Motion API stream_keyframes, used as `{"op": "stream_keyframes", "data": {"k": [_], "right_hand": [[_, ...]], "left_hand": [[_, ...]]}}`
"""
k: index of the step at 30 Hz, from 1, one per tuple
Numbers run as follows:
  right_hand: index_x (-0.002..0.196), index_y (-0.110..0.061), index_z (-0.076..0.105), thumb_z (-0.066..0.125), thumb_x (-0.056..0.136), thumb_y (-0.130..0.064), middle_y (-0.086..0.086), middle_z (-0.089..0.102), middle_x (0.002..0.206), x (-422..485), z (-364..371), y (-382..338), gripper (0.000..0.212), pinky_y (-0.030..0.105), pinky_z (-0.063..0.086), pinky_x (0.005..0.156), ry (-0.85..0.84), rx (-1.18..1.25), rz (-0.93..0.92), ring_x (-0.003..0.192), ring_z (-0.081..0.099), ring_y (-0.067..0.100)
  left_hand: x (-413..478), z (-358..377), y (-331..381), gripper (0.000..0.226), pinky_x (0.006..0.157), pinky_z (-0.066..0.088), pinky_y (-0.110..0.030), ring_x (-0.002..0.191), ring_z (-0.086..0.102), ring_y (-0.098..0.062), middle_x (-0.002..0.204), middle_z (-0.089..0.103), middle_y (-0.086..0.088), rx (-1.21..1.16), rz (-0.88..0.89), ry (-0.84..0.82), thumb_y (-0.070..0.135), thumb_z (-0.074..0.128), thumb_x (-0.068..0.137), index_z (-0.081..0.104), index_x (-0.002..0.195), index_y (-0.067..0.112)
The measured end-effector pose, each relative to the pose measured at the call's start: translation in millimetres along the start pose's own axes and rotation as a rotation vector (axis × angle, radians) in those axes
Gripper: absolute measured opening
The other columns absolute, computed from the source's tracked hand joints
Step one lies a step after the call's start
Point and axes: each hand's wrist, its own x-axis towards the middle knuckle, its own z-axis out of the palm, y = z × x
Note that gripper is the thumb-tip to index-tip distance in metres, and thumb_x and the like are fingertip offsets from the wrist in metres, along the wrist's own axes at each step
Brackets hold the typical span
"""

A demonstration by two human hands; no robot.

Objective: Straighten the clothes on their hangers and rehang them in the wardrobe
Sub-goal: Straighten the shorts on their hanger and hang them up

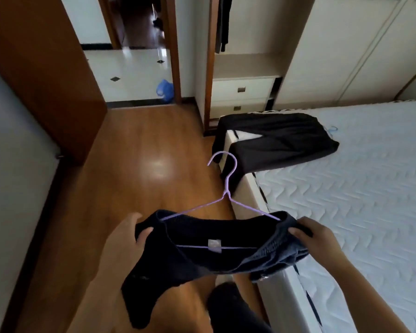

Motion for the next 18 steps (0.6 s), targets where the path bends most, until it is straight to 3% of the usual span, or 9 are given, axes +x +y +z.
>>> {"op": "stream_keyframes", "data": {"k": [5, 9, 14, 18], "right_hand": [[0.078, -0.01, 0.056, 0.064, 0.084, -0.012, 0.011, 0.059, 0.075, 103.8, 17.6, -51.1, 0.01, 0.028, 0.035, 0.064, 0.066, 0.007, -0.068, 0.075, 0.053, 0.027], [0.078, -0.012, 0.054, 0.065, 0.083, -0.01, 0.01, 0.058, 0.075, 195.2, 34.9, -96.1, 0.012, 0.021, 0.028, 0.063, 0.063, 0.026, -0.124, 0.074, 0.052, 0.024], [0.08, -0.01, 0.055, 0.067, 0.081, -0.009, 0.012, 0.06, 0.077, 298.0, 40.2, -138.0, 0.012, 0.021, 0.03, 0.057, -0.014, 0.058, -0.084, 0.076, 0.055, 0.027], [0.086, -0.009, 0.058, 0.067, 0.082, -0.01, 0.014, 0.064, 0.085, 369.5, 52.1, -166.5, 0.01, 0.024, 0.04, 0.066, -0.124, 0.052, -0.039, 0.081, 0.058, 0.028]], "left_hand": [[80.0, -5.7, -8.1, 0.041, 0.091, 0.04, -0.027, 0.115, 0.054, -0.022, 0.122, 0.059, -0.005, -0.06, 0.0, 0.006, 0.028, 0.051, 0.091, 0.049, 0.126, 0.007], [168.2, -8.1, -11.6, 0.036, 0.078, 0.04, -0.024, 0.1, 0.056, -0.021, 0.102, 0.055, 0.0, -0.097, -0.052, -0.005, 0.03, 0.046, 0.092, 0.048, 0.12, 0.007], [279.4, -23.2, -0.4, 0.02, 0.073, 0.045, -0.032, 0.088, 0.058, -0.025, 0.087, 0.055, -0.001, -0.088, -0.089, 0.029, 0.024, 0.046, 0.093, 0.052, 0.104, 0.008], [350.7, -31.8, -6.2, 0.01, 0.069, 0.052, -0.045, 0.072, 0.061, -0.026, 0.078, 0.062, -0.006, -0.078, -0.118, 0.004, 0.026, 0.05, 0.091, 0.052, 0.091, 0.016]]}}
